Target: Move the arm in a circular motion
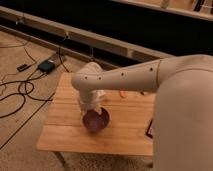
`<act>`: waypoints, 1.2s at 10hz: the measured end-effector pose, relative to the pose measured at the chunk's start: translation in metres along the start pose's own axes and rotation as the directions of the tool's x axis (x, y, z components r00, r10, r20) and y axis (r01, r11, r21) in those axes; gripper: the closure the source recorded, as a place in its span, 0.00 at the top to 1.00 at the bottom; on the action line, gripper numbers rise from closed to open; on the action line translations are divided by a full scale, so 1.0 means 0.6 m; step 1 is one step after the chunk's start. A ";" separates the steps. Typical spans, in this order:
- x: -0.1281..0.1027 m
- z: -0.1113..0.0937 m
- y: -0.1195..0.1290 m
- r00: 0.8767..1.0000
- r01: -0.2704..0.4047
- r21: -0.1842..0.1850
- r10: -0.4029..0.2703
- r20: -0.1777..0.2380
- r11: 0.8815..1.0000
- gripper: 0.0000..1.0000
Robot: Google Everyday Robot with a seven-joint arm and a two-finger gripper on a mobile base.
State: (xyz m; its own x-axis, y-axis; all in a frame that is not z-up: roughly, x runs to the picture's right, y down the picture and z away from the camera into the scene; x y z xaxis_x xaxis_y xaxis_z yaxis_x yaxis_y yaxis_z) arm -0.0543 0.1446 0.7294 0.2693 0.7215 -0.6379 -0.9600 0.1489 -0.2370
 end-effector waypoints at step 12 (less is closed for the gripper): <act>-0.166 -0.113 -0.325 0.932 -0.338 0.021 0.331 0.146 0.941 0.65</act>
State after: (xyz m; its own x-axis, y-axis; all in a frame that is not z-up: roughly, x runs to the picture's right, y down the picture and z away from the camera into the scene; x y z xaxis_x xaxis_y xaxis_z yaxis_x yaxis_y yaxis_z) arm 0.1112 -0.0025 0.7894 -0.0780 0.8208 -0.5659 -0.9960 -0.0893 0.0076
